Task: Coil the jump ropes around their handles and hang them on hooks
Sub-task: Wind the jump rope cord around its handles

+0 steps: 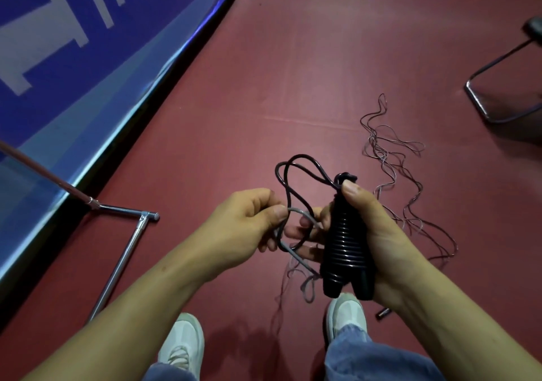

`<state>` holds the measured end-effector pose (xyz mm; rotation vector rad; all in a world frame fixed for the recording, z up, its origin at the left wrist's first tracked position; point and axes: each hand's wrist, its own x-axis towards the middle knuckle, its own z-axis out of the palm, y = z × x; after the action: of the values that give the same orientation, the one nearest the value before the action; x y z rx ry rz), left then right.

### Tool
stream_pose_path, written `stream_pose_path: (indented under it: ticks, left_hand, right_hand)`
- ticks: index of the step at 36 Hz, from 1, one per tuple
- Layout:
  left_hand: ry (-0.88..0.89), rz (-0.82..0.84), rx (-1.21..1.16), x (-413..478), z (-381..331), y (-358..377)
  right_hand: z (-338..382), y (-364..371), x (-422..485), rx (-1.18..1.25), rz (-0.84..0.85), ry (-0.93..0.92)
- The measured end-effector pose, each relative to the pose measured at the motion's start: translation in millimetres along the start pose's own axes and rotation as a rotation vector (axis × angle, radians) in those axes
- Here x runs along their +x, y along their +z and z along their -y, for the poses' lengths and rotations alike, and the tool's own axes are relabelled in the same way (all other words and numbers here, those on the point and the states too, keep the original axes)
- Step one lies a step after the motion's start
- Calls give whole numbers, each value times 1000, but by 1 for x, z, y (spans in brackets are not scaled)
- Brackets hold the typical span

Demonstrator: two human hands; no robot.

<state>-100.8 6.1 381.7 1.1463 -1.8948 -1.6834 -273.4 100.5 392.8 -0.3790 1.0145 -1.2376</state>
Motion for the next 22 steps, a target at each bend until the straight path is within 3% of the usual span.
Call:
stream_pose_path:
  ticks: [8, 15, 22]
  left_hand:
    - [11, -43, -91, 1, 6, -4]
    - [14, -134, -338, 3, 5, -8]
    - [-20, -47, -641, 1, -3, -3]
  right_hand:
    - [9, 2, -1, 96, -139, -25]
    - [11, -3, 0, 125, -172, -37]
    - [5, 4, 2, 116, -160, -30]
